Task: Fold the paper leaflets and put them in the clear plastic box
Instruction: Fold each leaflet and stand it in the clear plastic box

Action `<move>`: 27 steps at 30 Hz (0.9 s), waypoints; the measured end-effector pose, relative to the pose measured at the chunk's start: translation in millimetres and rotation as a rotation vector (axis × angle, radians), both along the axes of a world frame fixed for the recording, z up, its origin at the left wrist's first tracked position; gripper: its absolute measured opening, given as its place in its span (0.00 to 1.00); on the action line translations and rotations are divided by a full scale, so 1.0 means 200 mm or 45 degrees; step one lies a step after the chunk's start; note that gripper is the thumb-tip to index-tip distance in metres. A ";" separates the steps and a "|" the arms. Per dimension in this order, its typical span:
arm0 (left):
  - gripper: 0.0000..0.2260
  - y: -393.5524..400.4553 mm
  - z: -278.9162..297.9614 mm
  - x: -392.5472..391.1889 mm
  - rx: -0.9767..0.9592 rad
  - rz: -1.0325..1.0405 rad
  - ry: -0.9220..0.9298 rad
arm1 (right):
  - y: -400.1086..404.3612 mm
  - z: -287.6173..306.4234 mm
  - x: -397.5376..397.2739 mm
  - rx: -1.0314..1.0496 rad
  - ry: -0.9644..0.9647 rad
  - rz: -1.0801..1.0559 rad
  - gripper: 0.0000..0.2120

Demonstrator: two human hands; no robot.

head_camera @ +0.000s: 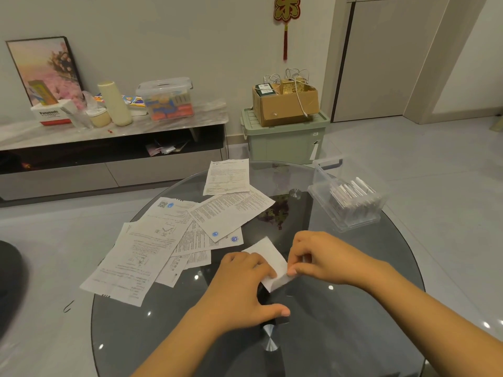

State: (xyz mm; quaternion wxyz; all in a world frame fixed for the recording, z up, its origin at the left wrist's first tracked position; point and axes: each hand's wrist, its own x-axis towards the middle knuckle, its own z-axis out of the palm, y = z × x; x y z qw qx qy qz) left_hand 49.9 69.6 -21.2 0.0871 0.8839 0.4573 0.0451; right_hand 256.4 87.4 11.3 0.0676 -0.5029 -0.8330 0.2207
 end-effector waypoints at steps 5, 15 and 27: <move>0.15 -0.02 0.00 0.06 -0.061 0.157 -0.295 | -0.01 -0.03 -0.04 0.040 0.247 -0.091 0.04; 0.28 0.03 -0.06 0.05 -0.250 0.377 -0.608 | 0.01 -0.15 -0.09 -0.013 0.158 -0.271 0.33; 0.18 0.04 -0.03 0.02 0.090 0.070 -0.060 | 0.02 -0.13 -0.07 0.303 -0.256 0.142 0.16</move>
